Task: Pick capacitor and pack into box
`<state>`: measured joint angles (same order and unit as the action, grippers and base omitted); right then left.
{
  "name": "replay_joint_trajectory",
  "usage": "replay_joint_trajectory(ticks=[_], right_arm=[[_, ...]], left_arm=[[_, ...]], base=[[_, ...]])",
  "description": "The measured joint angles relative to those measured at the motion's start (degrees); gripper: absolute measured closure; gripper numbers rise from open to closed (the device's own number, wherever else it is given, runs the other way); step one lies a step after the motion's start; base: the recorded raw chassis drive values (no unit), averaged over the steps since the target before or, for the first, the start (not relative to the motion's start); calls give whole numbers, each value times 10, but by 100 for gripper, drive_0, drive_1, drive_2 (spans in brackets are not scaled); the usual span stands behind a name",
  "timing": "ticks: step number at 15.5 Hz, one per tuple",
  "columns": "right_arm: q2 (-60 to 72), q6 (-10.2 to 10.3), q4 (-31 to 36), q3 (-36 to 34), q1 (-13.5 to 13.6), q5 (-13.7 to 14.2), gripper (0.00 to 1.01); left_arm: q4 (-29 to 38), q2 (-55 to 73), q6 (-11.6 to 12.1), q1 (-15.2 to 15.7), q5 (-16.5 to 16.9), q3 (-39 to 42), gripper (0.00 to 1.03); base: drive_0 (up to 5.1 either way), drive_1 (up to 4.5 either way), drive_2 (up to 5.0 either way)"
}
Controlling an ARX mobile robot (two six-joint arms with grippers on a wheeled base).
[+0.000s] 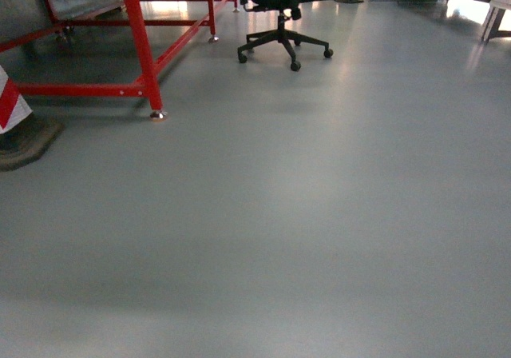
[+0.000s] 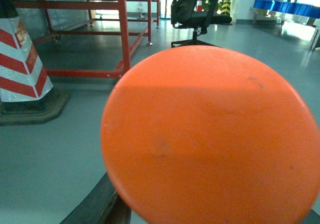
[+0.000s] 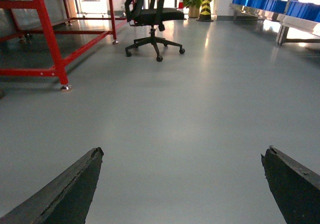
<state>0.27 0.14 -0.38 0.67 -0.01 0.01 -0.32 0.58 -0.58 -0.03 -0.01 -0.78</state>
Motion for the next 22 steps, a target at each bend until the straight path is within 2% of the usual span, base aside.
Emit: replay_joint_trajectory(ticks=[22], right_arm=[[0,0,1,0,0,0,3]], left_arm=[[-1,0,0,0,0,0,59]], base=[[-500,241,241]])
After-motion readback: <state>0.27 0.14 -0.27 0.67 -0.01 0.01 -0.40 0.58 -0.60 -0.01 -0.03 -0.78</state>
